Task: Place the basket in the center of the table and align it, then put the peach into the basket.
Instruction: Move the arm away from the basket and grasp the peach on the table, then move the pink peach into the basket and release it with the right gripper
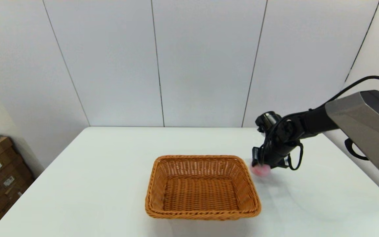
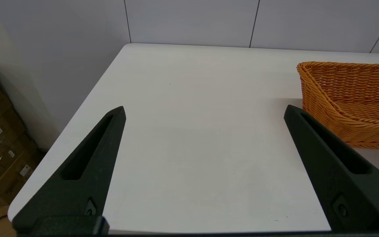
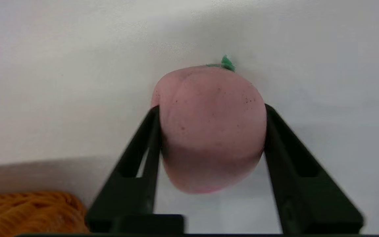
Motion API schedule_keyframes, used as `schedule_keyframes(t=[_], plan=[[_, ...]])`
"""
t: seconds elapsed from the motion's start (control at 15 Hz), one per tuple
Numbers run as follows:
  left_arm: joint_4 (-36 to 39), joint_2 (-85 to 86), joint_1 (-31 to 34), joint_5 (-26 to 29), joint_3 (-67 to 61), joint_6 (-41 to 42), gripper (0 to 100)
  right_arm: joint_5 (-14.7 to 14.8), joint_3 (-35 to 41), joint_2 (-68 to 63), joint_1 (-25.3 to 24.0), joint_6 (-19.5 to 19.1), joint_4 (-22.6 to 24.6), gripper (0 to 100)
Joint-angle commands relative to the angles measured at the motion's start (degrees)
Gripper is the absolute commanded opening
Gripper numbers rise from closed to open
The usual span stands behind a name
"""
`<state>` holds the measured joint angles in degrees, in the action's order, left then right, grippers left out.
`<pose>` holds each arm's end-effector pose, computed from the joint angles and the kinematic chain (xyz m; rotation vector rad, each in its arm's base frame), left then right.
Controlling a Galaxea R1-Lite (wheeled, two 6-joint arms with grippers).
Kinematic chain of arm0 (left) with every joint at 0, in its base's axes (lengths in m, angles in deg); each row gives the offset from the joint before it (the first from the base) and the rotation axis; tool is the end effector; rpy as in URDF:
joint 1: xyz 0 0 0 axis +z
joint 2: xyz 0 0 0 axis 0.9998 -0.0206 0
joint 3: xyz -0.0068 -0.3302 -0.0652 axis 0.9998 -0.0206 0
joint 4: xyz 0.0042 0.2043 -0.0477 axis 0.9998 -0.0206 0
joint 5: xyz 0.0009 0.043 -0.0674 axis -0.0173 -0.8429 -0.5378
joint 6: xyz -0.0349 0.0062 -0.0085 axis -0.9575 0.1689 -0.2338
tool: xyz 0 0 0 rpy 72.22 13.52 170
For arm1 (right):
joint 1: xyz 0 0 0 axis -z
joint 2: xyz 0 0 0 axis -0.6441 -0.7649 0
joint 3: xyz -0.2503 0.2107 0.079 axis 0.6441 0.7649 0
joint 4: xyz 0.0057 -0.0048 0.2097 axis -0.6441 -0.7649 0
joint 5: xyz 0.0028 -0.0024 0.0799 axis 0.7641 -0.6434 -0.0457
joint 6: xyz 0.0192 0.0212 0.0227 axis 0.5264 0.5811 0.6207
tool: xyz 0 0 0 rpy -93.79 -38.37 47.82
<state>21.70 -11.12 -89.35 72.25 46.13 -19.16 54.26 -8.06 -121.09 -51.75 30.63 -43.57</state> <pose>-0.0255 0.0013 0.0764 -0.0584 0.0126 0.0200 0.4587 0.0927 0.0416 0.2083 1.2039 -0.1102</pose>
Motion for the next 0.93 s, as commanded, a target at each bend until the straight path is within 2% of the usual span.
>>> schedule_keyframes(t=[0.07,0.4,0.73,0.93], plan=[[-0.02,-0.05,0.0,-0.02,0.05,0.01,100,-0.03,-1.03,-0.42,0.32,0.31,-0.29,0],[-0.02,-0.05,0.0,-0.02,0.05,0.01,100,-3.64,-1.21,4.94,1.99,0.58,-1.96,0],[-0.02,-0.05,0.0,-0.02,0.05,0.01,100,-5.39,-0.68,13.91,1.99,0.67,-4.25,0],[-0.02,-0.05,0.0,-0.02,0.05,0.01,100,-9.35,-0.59,19.44,0.4,1.37,-7.41,0]])
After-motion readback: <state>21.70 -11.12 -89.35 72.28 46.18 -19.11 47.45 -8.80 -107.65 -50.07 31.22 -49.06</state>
